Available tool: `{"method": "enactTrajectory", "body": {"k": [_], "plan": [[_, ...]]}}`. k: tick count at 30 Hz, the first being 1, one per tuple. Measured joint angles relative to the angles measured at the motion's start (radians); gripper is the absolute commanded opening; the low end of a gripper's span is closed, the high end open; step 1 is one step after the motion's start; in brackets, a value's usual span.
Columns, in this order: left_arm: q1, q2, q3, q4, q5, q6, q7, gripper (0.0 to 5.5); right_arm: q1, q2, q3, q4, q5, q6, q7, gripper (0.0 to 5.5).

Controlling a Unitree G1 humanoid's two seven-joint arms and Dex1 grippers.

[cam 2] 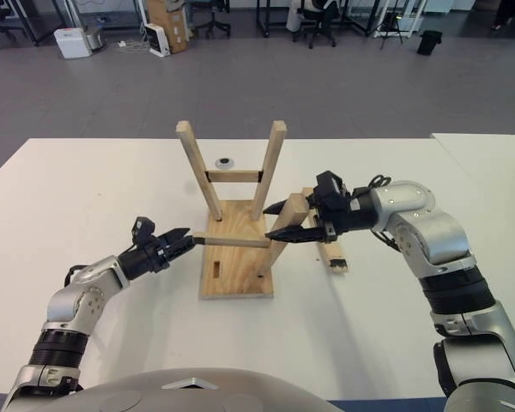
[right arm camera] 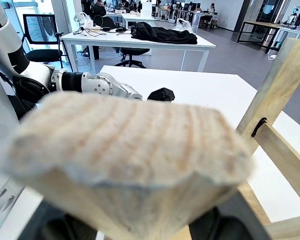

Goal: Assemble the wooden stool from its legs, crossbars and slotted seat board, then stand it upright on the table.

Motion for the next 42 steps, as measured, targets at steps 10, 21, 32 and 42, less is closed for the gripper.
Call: {"method": "enactTrajectory", "body": {"k": [10,21,32,42], "plan": [[0.037,-0.024,-0.015,-0.028,0.035,-0.036,0.023,3.01,0.120,0.021,0.031,0.112,-0.156,0.011,-0.070,3.90],[0.118,-0.061,0.001,-0.079,0.033,-0.037,0.065,3.01,0.167,0.144,-0.311,0.054,-0.179,0.246,-0.608,3.90],[0.136,-0.071,0.004,-0.101,0.033,-0.037,0.071,3.01,0.361,0.298,-0.346,-0.082,-0.229,0.366,-0.889,3.54],[0.150,-0.062,0.032,-0.110,0.036,-0.044,0.096,3.01,0.407,0.336,-0.344,-0.112,-0.233,0.330,-0.911,2.10]]}}
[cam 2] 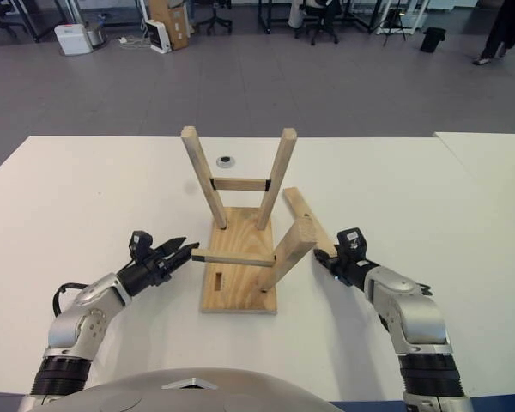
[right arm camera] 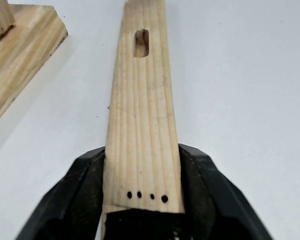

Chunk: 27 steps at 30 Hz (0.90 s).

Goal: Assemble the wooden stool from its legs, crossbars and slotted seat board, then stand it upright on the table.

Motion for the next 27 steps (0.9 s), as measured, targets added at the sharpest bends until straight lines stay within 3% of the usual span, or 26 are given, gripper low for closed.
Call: {"method": "enactTrajectory", "body": {"k": [7,12,15,19,25,27], "plan": [[-0.011,0.087,-0.022,0.043,0.073,-0.082,-0.065,3.01,0.015,0.059,-0.050,0.047,0.008,-0.084,-0.022,2.10],[-0.329,0.180,0.145,0.313,0.031,-0.146,-0.108,3.01,-0.226,0.050,-0.214,0.163,0.090,-0.207,0.016,2.10],[-0.567,0.230,0.144,0.393,0.026,-0.188,-0.231,3.01,-0.425,0.020,-0.247,0.170,0.206,-0.237,0.128,2.09],[-0.770,0.226,0.129,0.293,-0.094,-0.056,-0.314,3.01,-0.573,-0.010,-0.191,0.024,0.456,-0.077,0.328,2.09],[-0.842,0.121,0.102,0.177,-0.207,0.067,-0.285,4.08,-0.651,0.029,-0.131,0.012,0.712,0.123,0.421,2.09],[-0.844,0.110,0.110,0.135,-0.268,0.122,-0.270,4.12,-0.651,0.022,-0.127,0.023,0.758,0.181,0.451,2.09]]}}
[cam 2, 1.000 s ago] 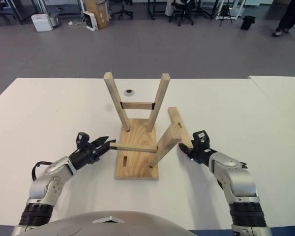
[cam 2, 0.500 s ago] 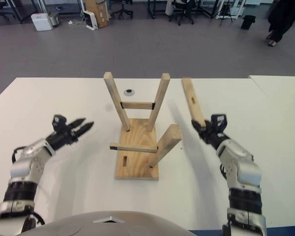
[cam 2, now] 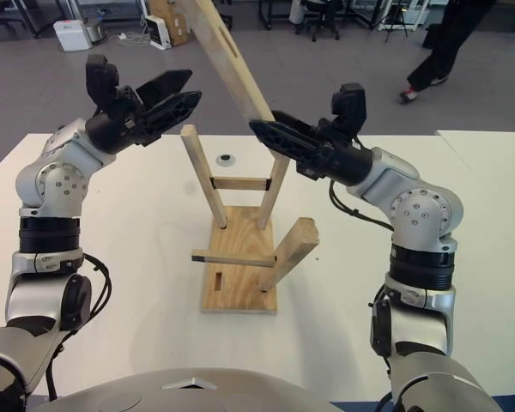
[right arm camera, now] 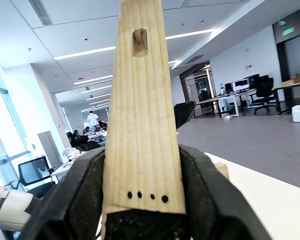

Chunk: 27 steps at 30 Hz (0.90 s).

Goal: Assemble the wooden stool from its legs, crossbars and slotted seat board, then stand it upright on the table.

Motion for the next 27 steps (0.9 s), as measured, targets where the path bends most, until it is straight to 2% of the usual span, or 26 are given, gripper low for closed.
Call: {"method": "enactTrajectory", "body": {"k": [9,17,27], "plan": [[-0.041,-0.022,0.106,-0.105,-0.368,0.295,0.088,4.12,-0.023,-0.039,0.038,0.048,0.036,0.092,0.086,2.09],[-0.040,-0.021,0.106,-0.060,-0.337,0.274,0.107,4.12,-0.023,-0.056,0.074,0.038,0.039,0.136,0.134,2.07],[-0.039,-0.022,0.114,-0.055,-0.338,0.270,0.097,2.32,-0.022,-0.114,0.142,0.061,-0.029,0.135,0.213,2.07]]}}
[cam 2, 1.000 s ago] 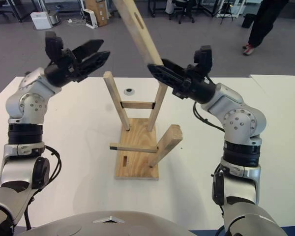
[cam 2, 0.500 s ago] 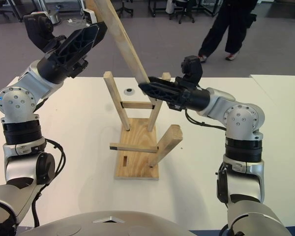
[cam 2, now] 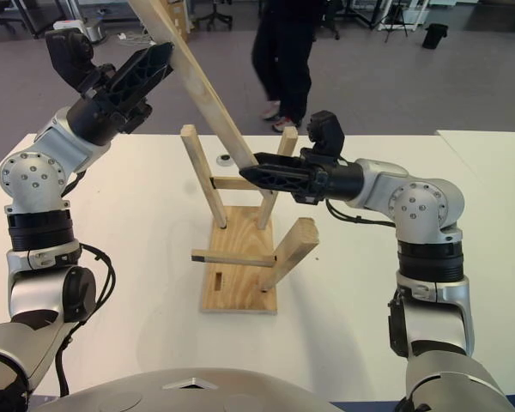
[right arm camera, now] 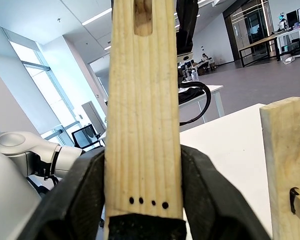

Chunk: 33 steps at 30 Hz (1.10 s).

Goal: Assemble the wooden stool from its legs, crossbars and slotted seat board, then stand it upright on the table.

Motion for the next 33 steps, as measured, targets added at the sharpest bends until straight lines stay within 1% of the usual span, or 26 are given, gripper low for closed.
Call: {"method": "enactTrajectory", "body": {"k": [2,11,16,18,20,22,24,25,27,28,29,31,32,33], "plan": [[0.006,-0.001,0.000,-0.001,-0.004,0.008,0.001,2.16,0.000,-0.002,0.016,0.017,-0.027,-0.012,0.018,2.07],[0.024,0.000,-0.006,-0.009,-0.001,0.009,0.000,2.13,-0.001,-0.002,0.031,0.027,-0.095,-0.043,0.060,2.06],[0.035,0.024,0.005,0.005,0.018,0.000,-0.011,2.10,-0.007,0.017,0.012,0.041,-0.132,-0.091,0.031,2.06],[0.035,0.046,0.020,0.025,0.021,-0.008,-0.011,2.10,-0.019,0.050,-0.024,0.047,-0.130,-0.114,-0.010,2.06],[0.035,0.055,0.033,0.031,0.017,-0.018,-0.015,2.10,-0.026,0.083,-0.086,0.047,-0.100,-0.133,-0.062,2.76],[0.033,0.072,0.032,0.028,0.029,-0.023,-0.025,2.04,-0.032,0.116,-0.203,0.054,-0.093,-0.195,-0.213,3.16],[0.009,0.086,0.059,0.030,0.029,-0.038,-0.020,2.04,-0.032,0.125,-0.289,0.033,-0.073,-0.236,-0.297,3.50],[-0.015,0.096,0.072,0.042,0.022,-0.039,-0.021,2.04,-0.032,0.126,-0.331,0.011,-0.051,-0.252,-0.341,3.74],[-0.060,0.133,0.114,0.083,0.018,-0.047,-0.023,2.04,-0.006,0.084,-0.407,-0.027,-0.049,-0.272,-0.393,3.82],[-0.064,0.143,0.136,0.098,0.017,-0.056,-0.020,2.04,0.049,0.045,-0.413,-0.047,-0.064,-0.273,-0.393,3.82],[-0.065,0.152,0.153,0.105,0.016,-0.059,-0.016,2.04,0.139,-0.021,-0.370,-0.071,-0.161,-0.318,-0.355,3.82],[-0.063,0.167,0.183,0.104,0.015,-0.060,-0.013,2.04,0.378,-0.157,-0.231,-0.095,-0.398,-0.428,-0.267,3.82],[-0.059,0.180,0.193,0.104,0.014,-0.060,-0.013,2.04,0.507,-0.215,-0.157,-0.101,-0.508,-0.494,-0.215,3.82],[-0.055,0.193,0.200,0.103,0.015,-0.060,-0.014,2.04,0.592,-0.247,-0.111,-0.103,-0.573,-0.544,-0.177,3.82]]}}
